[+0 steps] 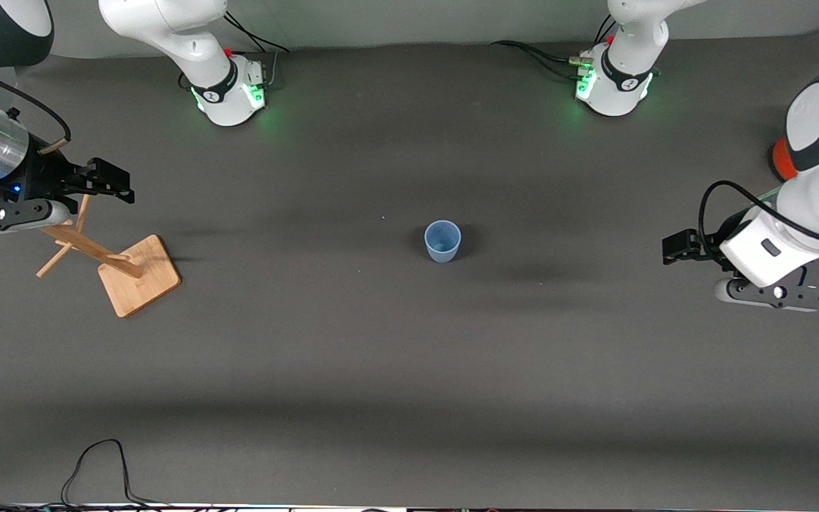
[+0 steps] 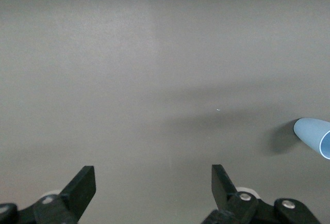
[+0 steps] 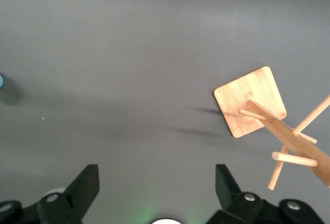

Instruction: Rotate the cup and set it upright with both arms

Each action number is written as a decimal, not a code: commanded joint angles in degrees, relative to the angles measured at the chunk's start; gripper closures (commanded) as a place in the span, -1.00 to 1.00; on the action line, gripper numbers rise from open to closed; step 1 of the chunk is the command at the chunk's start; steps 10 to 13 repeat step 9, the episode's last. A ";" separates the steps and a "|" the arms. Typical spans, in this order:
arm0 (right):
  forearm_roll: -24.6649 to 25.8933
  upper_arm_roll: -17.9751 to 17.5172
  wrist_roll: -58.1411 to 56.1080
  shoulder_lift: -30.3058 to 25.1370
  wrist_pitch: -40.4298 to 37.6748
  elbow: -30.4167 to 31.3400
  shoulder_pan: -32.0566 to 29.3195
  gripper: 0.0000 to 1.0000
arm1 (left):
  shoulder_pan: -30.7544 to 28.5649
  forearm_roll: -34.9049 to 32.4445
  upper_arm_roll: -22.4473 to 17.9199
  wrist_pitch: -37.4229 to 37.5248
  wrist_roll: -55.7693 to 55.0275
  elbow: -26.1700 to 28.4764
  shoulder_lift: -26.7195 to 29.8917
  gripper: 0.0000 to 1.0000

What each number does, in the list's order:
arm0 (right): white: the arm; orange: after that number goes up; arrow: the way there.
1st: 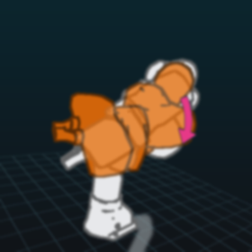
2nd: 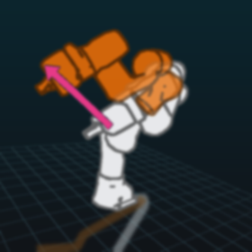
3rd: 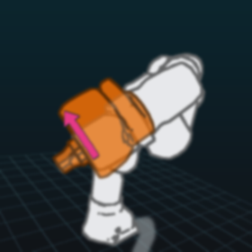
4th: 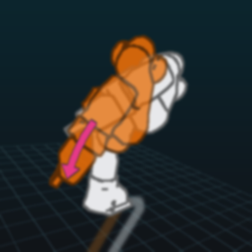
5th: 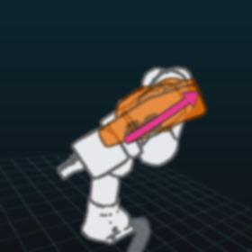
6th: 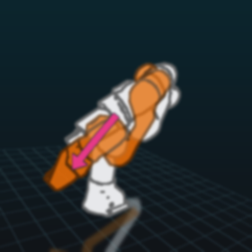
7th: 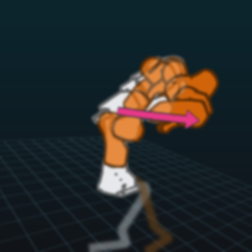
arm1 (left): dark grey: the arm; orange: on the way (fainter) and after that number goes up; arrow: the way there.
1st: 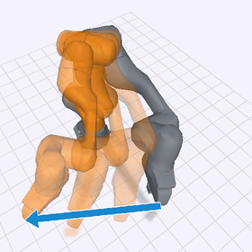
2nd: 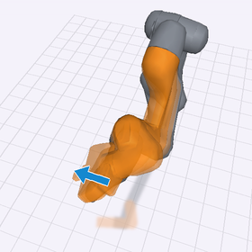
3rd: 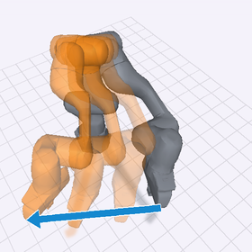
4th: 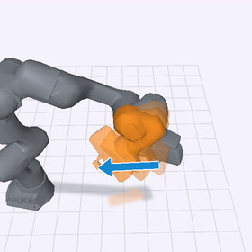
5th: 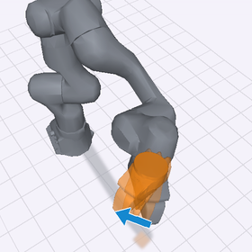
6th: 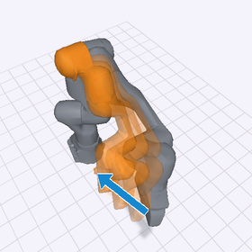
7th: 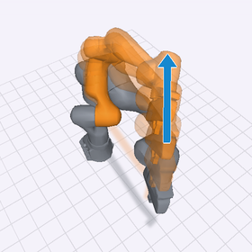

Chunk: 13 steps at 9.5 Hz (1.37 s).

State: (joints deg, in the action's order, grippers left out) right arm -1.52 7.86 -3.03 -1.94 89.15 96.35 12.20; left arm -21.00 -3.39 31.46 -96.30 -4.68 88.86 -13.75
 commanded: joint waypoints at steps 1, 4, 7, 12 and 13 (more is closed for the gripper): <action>-1.03 -0.04 1.54 0.97 -0.65 -2.57 0.28 -1.00 | -0.89 1.10 -0.08 -0.21 -1.04 4.12 4.34 -1.00; -1.82 -0.04 1.45 2.55 -0.73 -3.80 1.07 -1.00 | -1.86 1.28 -0.08 -2.56 -1.91 5.62 5.14 -1.00; -2.17 0.13 1.45 2.47 -0.73 -3.80 0.98 -1.00 | 2.60 1.98 -6.28 -2.32 -2.44 5.53 5.48 -1.00; -2.17 0.40 1.36 2.47 -0.73 -3.45 0.89 -1.00 | 16.10 2.42 -20.93 -2.58 -4.27 4.57 5.31 -1.00; -2.17 0.40 1.36 2.47 -0.73 -3.45 0.89 -1.00 | 16.10 2.42 -20.93 -2.58 -4.27 4.57 5.31 -1.00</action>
